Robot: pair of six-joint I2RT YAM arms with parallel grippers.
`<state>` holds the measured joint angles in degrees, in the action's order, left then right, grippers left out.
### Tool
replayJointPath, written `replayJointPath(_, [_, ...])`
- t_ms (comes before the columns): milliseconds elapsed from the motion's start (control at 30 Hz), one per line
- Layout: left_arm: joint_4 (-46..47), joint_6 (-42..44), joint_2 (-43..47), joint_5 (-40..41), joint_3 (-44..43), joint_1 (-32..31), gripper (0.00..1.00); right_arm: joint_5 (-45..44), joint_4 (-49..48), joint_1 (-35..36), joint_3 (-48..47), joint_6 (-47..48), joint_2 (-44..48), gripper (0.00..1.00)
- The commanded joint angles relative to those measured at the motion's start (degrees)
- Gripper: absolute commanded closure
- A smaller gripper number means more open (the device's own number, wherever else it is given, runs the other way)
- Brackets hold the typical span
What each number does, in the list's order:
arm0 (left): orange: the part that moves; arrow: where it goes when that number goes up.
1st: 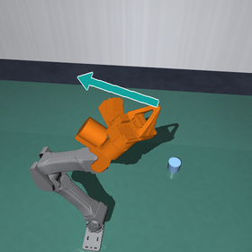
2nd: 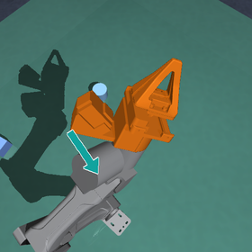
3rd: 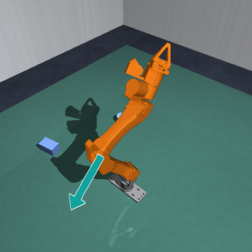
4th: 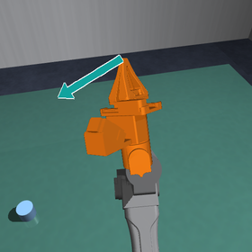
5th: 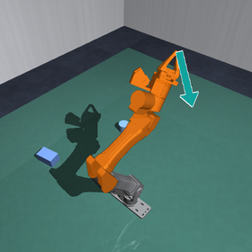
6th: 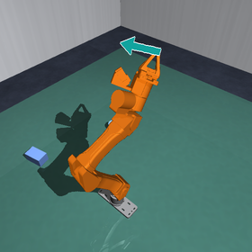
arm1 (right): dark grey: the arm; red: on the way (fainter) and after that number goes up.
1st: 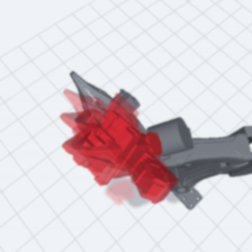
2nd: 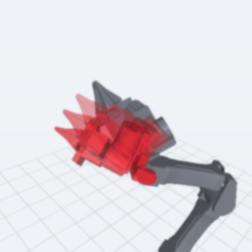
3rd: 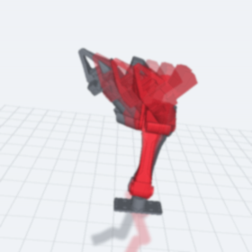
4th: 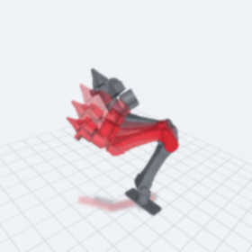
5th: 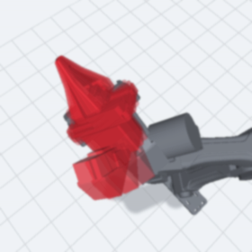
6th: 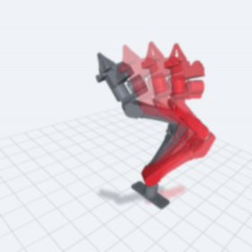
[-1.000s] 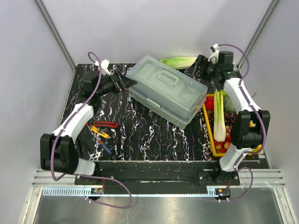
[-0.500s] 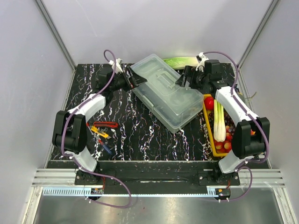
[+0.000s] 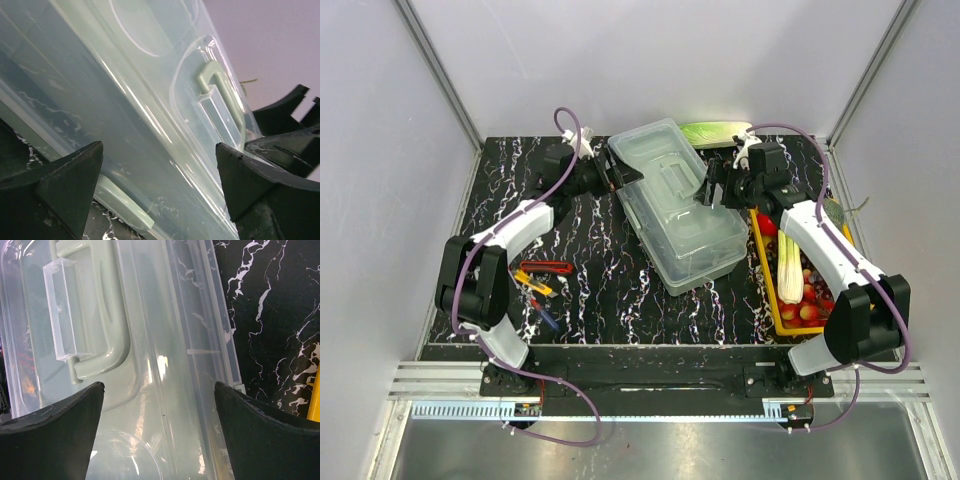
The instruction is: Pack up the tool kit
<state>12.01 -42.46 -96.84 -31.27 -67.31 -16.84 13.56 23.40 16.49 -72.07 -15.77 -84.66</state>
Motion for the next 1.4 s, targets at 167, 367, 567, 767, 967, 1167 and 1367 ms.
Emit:
replayJointPath(167, [-14.27, 13.18, 5.33, 17.10, -7.93, 0.40, 0.01, -6.62, 3.67, 1.17, -10.80, 0.65, -0.50, 0.00])
replayJointPath(367, [-26.65, 15.38, 11.06, 37.29, -8.62, 5.05, 0.01, -7.50, 3.76, 1.17, -13.80, 2.23, 0.29, 0.00])
replayJointPath(567, [-32.49, 27.76, 13.86, 55.07, -6.97, 7.61, 0.01, -13.30, 1.92, 1.17, -12.13, 1.44, 1.96, 0.01])
replayJointPath(767, [-31.09, 29.99, 17.64, 36.92, -3.27, 8.75, 0.01, -13.84, 0.94, 1.17, -11.86, 3.28, 1.35, 0.01])
replayJointPath(967, [-21.97, 16.73, 18.18, 14.35, 4.54, 8.75, 0.01, -0.40, 4.64, 1.17, -13.80, 5.22, -0.59, 0.00])
replayJointPath(1167, [-2.28, -0.06, 18.01, 2.79, 15.79, 8.14, 0.01, 6.99, 5.61, 2.40, -13.62, 9.08, -0.59, 0.00])
replayJointPath(1367, [1.08, -4.91, 13.00, 5.25, 15.10, 4.72, 0.01, 1.30, 4.47, 8.82, -13.71, 14.45, -1.03, 0.04])
